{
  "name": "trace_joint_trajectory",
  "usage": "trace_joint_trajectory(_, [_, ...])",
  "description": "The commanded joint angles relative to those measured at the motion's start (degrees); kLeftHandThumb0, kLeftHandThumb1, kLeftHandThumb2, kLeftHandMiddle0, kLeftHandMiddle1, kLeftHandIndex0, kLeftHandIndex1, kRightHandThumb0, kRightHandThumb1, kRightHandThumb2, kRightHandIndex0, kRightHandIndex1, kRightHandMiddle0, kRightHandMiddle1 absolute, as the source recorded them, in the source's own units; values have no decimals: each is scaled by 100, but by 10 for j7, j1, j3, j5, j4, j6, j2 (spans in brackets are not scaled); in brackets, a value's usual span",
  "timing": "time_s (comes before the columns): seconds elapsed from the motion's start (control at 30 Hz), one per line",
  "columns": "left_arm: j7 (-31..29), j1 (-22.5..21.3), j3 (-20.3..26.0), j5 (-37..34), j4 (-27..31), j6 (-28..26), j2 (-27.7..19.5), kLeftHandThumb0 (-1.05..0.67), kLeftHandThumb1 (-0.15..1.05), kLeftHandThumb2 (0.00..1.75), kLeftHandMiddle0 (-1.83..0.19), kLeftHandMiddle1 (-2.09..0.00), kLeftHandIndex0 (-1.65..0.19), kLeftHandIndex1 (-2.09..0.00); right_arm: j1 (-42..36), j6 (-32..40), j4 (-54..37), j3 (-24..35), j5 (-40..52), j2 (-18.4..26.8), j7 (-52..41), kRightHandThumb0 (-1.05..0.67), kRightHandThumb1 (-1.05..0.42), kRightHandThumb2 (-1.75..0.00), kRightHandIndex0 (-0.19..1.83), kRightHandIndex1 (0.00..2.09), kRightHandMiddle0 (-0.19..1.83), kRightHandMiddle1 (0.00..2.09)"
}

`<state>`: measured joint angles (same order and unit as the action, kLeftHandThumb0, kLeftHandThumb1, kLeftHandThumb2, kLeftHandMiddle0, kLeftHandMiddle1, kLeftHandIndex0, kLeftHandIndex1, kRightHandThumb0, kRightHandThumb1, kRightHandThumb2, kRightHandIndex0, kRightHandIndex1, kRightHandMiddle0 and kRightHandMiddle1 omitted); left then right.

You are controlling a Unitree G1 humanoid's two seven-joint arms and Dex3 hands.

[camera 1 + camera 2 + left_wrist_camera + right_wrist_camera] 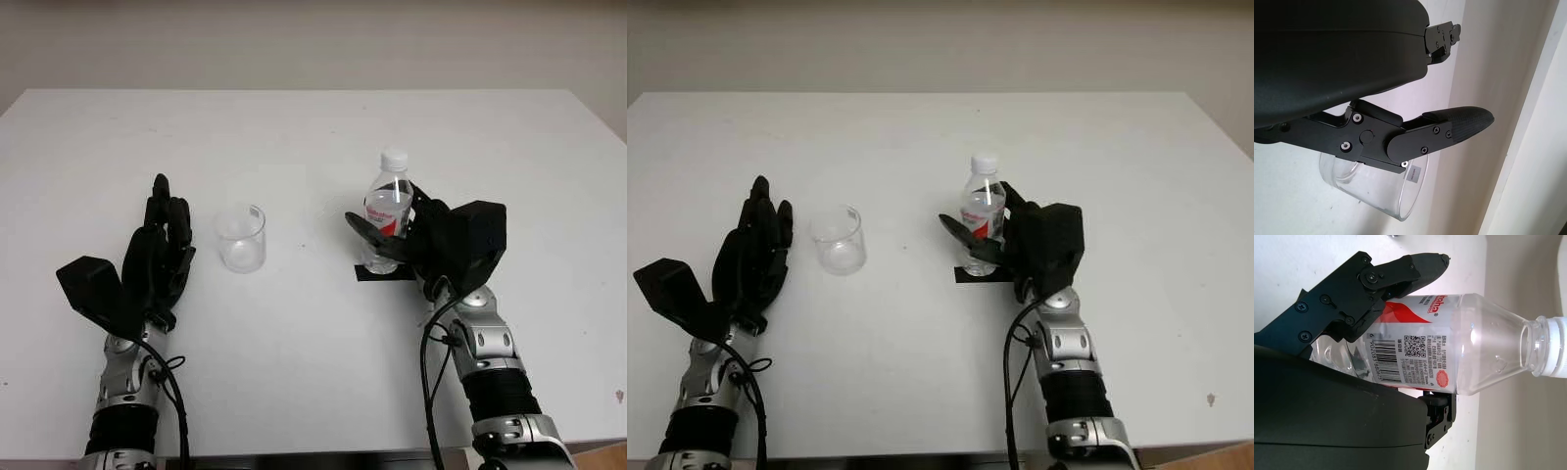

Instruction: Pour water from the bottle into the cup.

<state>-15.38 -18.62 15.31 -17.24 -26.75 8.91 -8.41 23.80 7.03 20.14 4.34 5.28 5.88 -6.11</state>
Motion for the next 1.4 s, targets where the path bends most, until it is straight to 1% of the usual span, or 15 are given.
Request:
trace_joint_trajectory(0.0, [0,19,3,-1,-14,-8,0,-73,105,64,17,-5,19,-4,-21,0,-11,0,4,-7,0,-45,-105,-50,144,209,98,209])
trace_joint_trajectory(0.17, [-3,18,3,0,-14,-5,-3,-72,105,65,16,-6,19,-4,-51,-14,-40,-8,-7,-1,-7,-47,-105,-48,140,209,94,209])
trace_joint_trajectory(0.2, [-4,18,4,-1,-14,-6,-4,-72,105,65,16,-6,19,-4,-59,-27,-44,-10,-13,0,-7,-47,-105,-44,123,209,82,209])
trace_joint_trajectory(0.23, [-3,17,5,-2,-13,-7,-4,-72,105,65,16,-5,19,-4,-67,-45,-47,-10,-16,1,-8,-51,-105,-39,100,209,63,209])
trace_joint_trajectory(0.27, [-3,17,5,-3,-13,-7,-5,-72,105,64,16,-6,19,-4,-75,-60,-49,-9,-17,3,-13,-57,-105,-30,57,207,33,206])
trace_joint_trajectory(0.3, [-3,18,6,-3,-12,-8,-5,-72,105,64,16,-6,19,-4,-83,-74,-52,-10,-20,8,-19,-60,-105,-24,28,205,14,199])
trace_joint_trajectory(0.33, [-3,18,7,-4,-11,-9,-5,-72,105,64,16,-6,19,-5,-91,-91,-55,-14,-29,16,-25,-64,-105,-19,10,184,2,182])
trace_joint_trajectory(0.37, [-3,18,7,-4,-11,-9,-6,-72,105,63,16,-6,19,-5,-98,-108,-58,-18,-40,26,-30,-69,-105,-15,-3,140,-10,150])
trace_joint_trajectory(0.47, [-6,16,8,-5,-14,-7,-8,-71,105,63,15,-6,18,-5,-118,-141,-69,-23,-58,45,-41,-75,-105,-8,2,43,-6,72])
trace_joint_trajectory(0.53, [-7,14,7,-3,-15,-7,-9,-72,105,63,15,-6,19,-5,-129,-156,-74,-21,-61,53,-44,-76,-104,-6,3,16,-3,45])
trace_joint_trajectory(0.63, [-3,11,7,0,-16,-8,-9,-72,105,63,15,-6,18,-5,-141,-170,-78,-17,-56,63,-52,-77,-104,-5,2,8,-2,33])
trace_joint_trajectory(0.8, [-7,8,7,0,-21,-5,-11,-73,105,63,14,-6,18,-5,-155,-173,-84,-12,-45,69,-65,-76,-104,-5,-3,4,-3,21])
trace_joint_trajectory(1.0, [-7,7,8,1,-22,-3,-11,-72,105,64,14,-5,17,-5,-156,-171,-82,-21,-49,78,-89,-82,-98,-4,-19,0,-18,2])
trace_joint_trajectory(1.2, [-6,10,7,2,-19,-6,-11,-73,105,63,14,-5,18,-5,-156,-194,-76,-29,-63,92,-104,-94,-97,-5,-19,0,-19,0])
trace_joint_trajectory(1.37, [-7,9,7,1,-23,-3,-9,-72,105,61,14,-5,18,-5,-161,-196,-80,-29,-43,90,-128,-102,-96,-5,-19,0,-19,0])
